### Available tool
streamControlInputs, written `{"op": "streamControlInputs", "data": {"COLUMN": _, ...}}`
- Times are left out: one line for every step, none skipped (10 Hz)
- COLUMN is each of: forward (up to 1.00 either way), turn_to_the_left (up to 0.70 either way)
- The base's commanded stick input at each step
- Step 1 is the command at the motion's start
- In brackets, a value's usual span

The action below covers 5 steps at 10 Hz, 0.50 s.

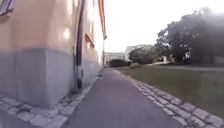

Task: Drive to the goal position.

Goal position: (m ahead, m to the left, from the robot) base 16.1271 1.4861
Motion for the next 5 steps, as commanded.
{"op": "streamControlInputs", "data": {"forward": 0.7, "turn_to_the_left": 0.0}}
{"op": "streamControlInputs", "data": {"forward": 0.7, "turn_to_the_left": 0.0}}
{"op": "streamControlInputs", "data": {"forward": 0.7, "turn_to_the_left": 0.0}}
{"op": "streamControlInputs", "data": {"forward": 0.7, "turn_to_the_left": 0.0}}
{"op": "streamControlInputs", "data": {"forward": 0.7, "turn_to_the_left": 0.0}}
